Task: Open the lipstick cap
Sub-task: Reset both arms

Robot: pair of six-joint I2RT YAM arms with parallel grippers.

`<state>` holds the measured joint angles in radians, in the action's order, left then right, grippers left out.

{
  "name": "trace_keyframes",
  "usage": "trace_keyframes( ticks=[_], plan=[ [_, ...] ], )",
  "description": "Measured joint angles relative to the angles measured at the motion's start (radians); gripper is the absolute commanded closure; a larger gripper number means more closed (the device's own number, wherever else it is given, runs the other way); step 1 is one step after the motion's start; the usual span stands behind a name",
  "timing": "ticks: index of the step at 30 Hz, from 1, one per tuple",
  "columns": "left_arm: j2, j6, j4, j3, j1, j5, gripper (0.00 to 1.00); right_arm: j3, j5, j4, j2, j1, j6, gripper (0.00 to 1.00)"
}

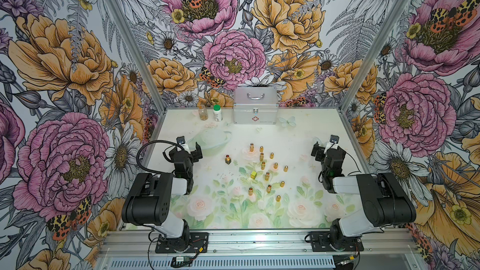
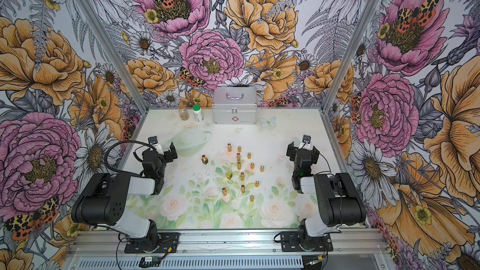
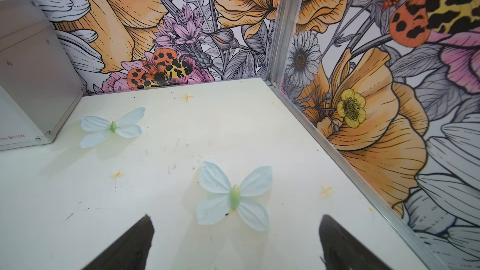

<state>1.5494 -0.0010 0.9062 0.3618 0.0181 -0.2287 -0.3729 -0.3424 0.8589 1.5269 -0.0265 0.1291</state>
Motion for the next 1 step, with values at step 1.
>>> trace_keyframes(
  ticks=[1],
  plan=[
    [0.0,0.001,0.0,0.0,0.0,0.007,0.01,0.0,0.0,0.0,0.0,0.0,0.0,0.0]
  ],
)
